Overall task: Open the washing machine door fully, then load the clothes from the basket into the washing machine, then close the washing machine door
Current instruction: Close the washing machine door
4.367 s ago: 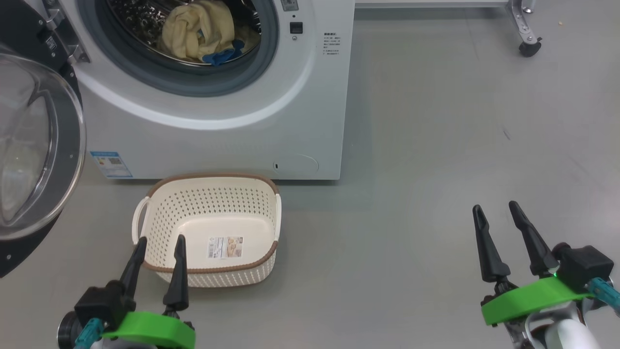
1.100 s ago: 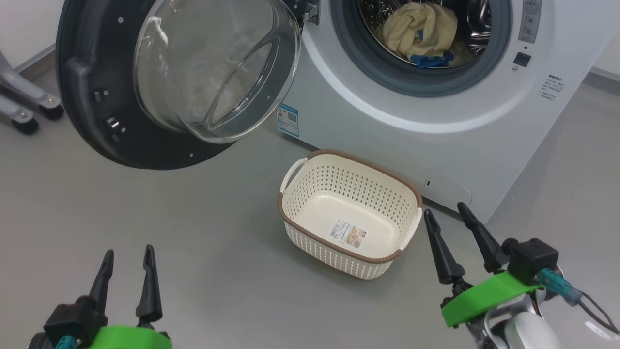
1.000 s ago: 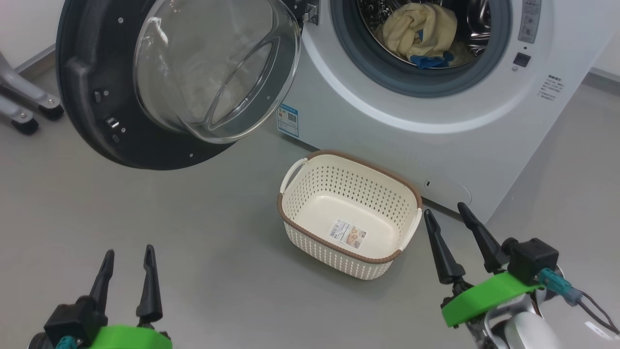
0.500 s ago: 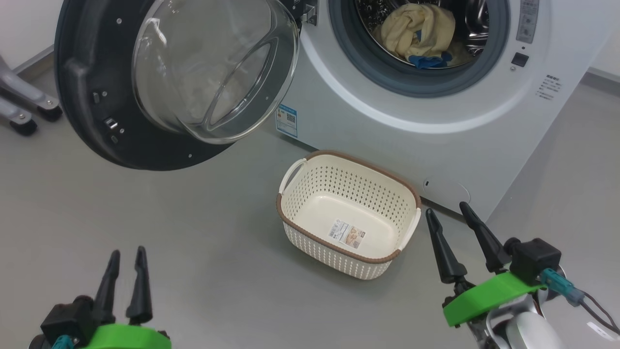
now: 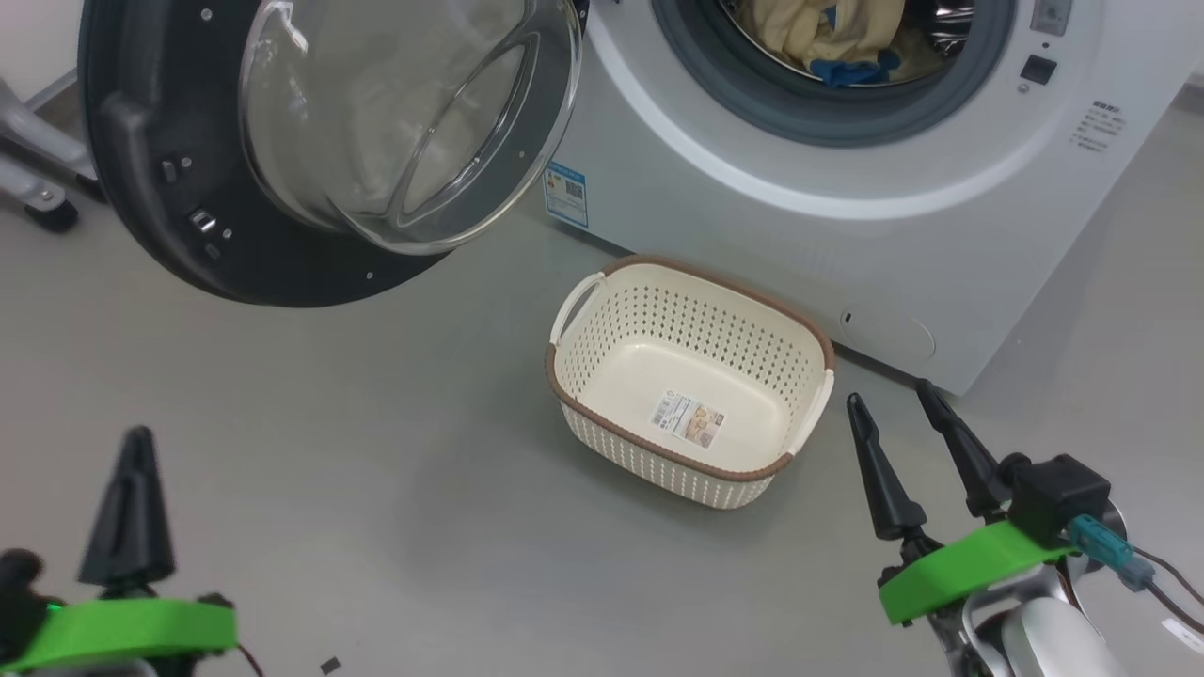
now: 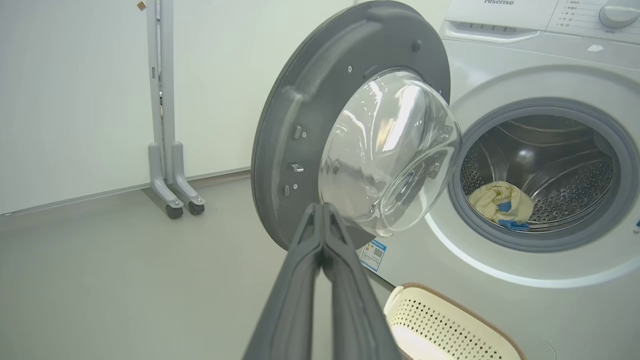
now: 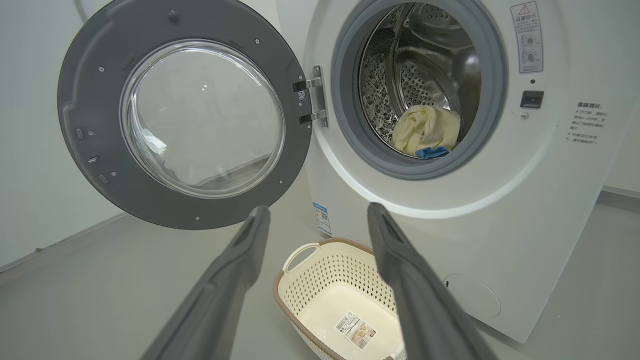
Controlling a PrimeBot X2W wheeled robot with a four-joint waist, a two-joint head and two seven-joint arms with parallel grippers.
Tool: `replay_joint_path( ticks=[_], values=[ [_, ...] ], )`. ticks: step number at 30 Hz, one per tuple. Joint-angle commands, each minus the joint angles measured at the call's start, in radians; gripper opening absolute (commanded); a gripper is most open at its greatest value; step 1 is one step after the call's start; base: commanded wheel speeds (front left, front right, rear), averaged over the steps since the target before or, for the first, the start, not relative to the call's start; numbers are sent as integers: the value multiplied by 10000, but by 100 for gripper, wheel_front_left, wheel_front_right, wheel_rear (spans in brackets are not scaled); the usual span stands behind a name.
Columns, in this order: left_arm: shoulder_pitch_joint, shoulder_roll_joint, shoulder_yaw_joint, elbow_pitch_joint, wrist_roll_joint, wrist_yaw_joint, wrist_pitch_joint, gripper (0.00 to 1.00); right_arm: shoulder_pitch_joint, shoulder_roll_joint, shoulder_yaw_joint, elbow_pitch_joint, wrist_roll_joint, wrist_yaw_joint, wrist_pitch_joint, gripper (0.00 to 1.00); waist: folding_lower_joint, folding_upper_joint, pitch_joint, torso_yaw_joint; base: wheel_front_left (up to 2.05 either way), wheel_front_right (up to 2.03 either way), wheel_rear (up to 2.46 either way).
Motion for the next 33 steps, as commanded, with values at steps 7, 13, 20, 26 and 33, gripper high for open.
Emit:
replay_joint_path(
  ticks=[7,13,20,26,33],
  values=[
    [-1206,1230,2722,-986,-2540,-612,169,0,-683,-493,294,-470,-277,35,-67,100,0,0,1068,-611,0,0,0],
    [-2498,2399,4588,-581,-4948,-931,635,0,-1221,-766,450,-536,-478,35,-67,100,0,0,2207,-1206,0,0,0],
    [-5032,3485,5899,1981,-7684,-291,1995,0,-1767,-1010,649,-584,-587,35,-67,100,0,0,3089,-1715,0,0,0],
    [-7389,4552,6471,4956,-9542,311,3583,0,-2112,-1036,805,-576,-610,35,-67,100,0,0,3467,-2302,0,0,0],
    [-9084,5662,6606,7840,-10583,822,5075,0,-2212,-986,751,-745,-574,35,-67,100,0,0,3704,-2890,0,0,0]
  ],
)
